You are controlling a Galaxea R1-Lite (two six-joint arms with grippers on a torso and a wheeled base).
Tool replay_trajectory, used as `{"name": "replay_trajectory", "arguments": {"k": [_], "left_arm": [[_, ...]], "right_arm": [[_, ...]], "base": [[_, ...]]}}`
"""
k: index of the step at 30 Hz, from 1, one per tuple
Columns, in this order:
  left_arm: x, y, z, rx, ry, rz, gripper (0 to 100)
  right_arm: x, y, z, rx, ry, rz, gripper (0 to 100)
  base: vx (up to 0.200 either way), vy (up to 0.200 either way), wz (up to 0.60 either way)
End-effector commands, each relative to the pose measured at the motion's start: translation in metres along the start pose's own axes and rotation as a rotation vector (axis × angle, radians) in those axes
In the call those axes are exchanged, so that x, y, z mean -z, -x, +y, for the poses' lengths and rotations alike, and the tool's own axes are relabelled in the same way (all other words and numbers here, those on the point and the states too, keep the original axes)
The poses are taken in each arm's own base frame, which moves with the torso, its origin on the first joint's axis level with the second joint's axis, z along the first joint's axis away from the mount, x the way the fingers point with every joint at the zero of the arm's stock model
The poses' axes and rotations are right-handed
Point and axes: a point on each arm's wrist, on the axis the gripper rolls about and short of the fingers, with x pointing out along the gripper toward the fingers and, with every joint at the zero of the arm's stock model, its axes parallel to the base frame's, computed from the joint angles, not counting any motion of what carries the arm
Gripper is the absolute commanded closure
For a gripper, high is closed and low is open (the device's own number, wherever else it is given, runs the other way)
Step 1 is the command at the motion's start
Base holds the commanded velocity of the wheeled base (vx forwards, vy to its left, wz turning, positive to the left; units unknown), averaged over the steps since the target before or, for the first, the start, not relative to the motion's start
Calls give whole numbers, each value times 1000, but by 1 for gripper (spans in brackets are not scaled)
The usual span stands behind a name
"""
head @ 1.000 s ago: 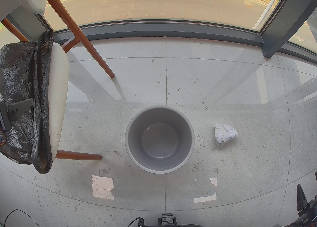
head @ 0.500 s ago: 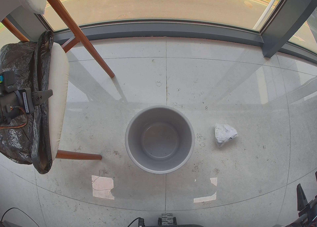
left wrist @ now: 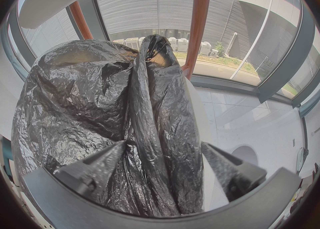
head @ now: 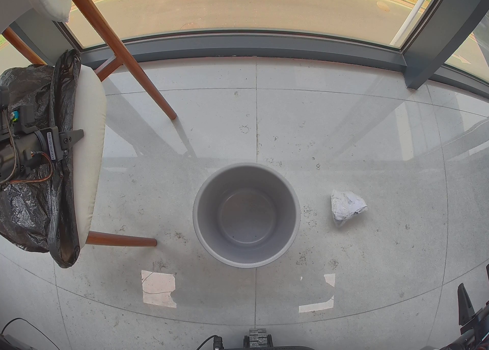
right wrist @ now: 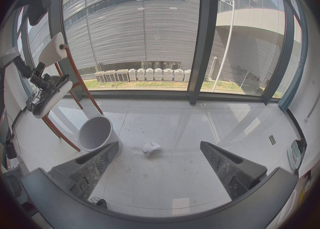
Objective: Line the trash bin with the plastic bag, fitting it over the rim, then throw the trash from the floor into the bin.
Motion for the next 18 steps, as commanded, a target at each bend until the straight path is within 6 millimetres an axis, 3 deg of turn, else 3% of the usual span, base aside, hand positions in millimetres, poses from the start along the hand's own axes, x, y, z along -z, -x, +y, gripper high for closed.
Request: {"name": "replay_trajectory", "arguments": {"k": [1, 9, 13, 18], "left_arm": [[3, -3, 0, 1, 2, 17, 100], [9, 3, -2, 44, 5, 35, 100], [13, 31, -4, 116, -1, -3, 100], [22, 52, -5, 195, -3, -15, 100]], "right_arm": [[5, 0, 0, 0, 0, 0, 0], [5, 0, 0, 0, 0, 0, 0], [5, 0, 0, 0, 0, 0, 0], [5, 0, 0, -1, 0, 0, 0]], "base": [[0, 0, 0], [0, 0, 0], [0, 0, 0], [0, 0, 0]]}}
